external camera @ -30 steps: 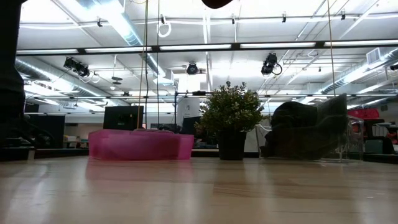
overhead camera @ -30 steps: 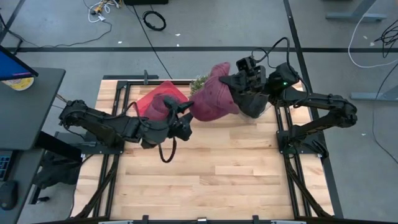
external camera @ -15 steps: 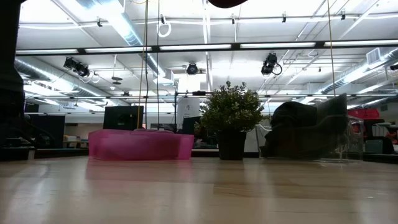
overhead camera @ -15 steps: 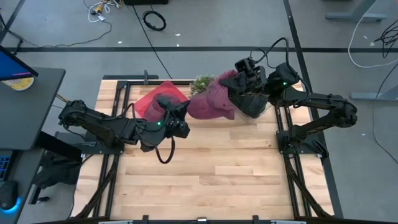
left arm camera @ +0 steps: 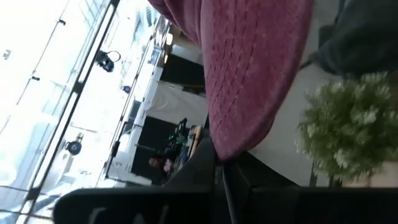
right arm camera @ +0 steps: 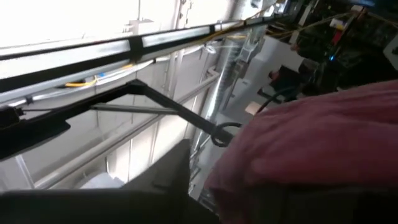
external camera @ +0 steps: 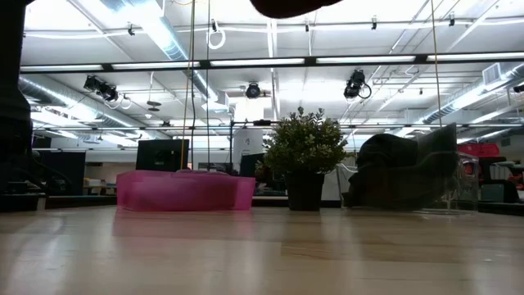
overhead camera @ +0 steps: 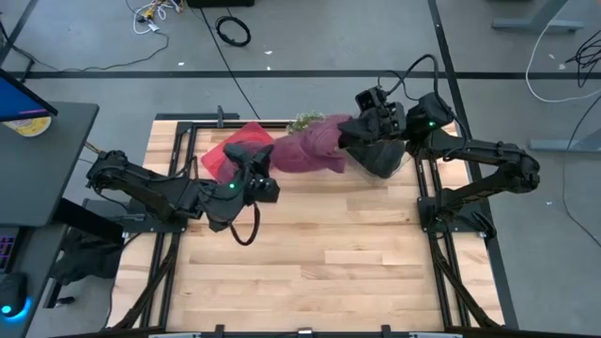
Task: Pick & Place hat
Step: Put the red cap into the red bin
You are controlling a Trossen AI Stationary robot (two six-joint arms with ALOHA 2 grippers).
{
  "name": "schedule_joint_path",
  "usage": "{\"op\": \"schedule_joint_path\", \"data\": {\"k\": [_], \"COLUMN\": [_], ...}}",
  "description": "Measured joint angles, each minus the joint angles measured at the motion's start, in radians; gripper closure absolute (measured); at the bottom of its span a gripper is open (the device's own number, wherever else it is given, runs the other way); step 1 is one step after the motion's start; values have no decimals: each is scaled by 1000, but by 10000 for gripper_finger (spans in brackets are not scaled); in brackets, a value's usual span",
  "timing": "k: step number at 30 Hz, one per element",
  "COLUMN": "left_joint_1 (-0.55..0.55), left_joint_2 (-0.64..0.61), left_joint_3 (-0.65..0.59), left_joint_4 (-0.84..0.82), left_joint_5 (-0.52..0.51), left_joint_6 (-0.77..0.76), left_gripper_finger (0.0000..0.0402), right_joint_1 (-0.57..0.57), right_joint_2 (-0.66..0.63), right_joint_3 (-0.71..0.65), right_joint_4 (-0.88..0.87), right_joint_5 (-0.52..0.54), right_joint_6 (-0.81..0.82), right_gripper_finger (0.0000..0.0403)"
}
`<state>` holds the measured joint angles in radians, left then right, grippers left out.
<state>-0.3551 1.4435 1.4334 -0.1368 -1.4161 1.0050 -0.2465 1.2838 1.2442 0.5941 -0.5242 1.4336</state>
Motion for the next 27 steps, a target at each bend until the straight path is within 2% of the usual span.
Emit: {"op": "schedule_joint_path", "data": {"k": [3,5,7,11,15,21,24,27], "left_joint_1": [10,19,27,38,60,133,164,196], "left_joint_2": [-6,-8,-10,-13,-13,-12,-12,-18], "left_joint_3": [-1,0,0,0,0,-1,-1,-4], "left_joint_4": [-77,-157,-269,-558,-896,-1249,-1401,-1431], "left_joint_5": [-59,-126,-146,-155,-159,37,70,117], "left_joint_6": [-52,-94,-156,-360,-636,-897,-1029,-1044], "left_gripper_finger": [389,389,389,389,389,389,389,389], "right_joint_1": [-20,-35,-48,-72,-90,-91,-91,-91], "right_joint_2": [-3,-9,-18,-37,-55,-76,-71,-74], "right_joint_3": [0,0,0,0,0,3,0,1], "right_joint_4": [-2,-3,-4,-10,-39,-41,-66,-89], "right_joint_5": [-39,-54,-60,-69,-79,-124,-124,-124], "right_joint_6": [3,4,5,5,0,-12,-26,-47], "right_gripper_finger": [202,169,140,99,82,80,80,80]}}
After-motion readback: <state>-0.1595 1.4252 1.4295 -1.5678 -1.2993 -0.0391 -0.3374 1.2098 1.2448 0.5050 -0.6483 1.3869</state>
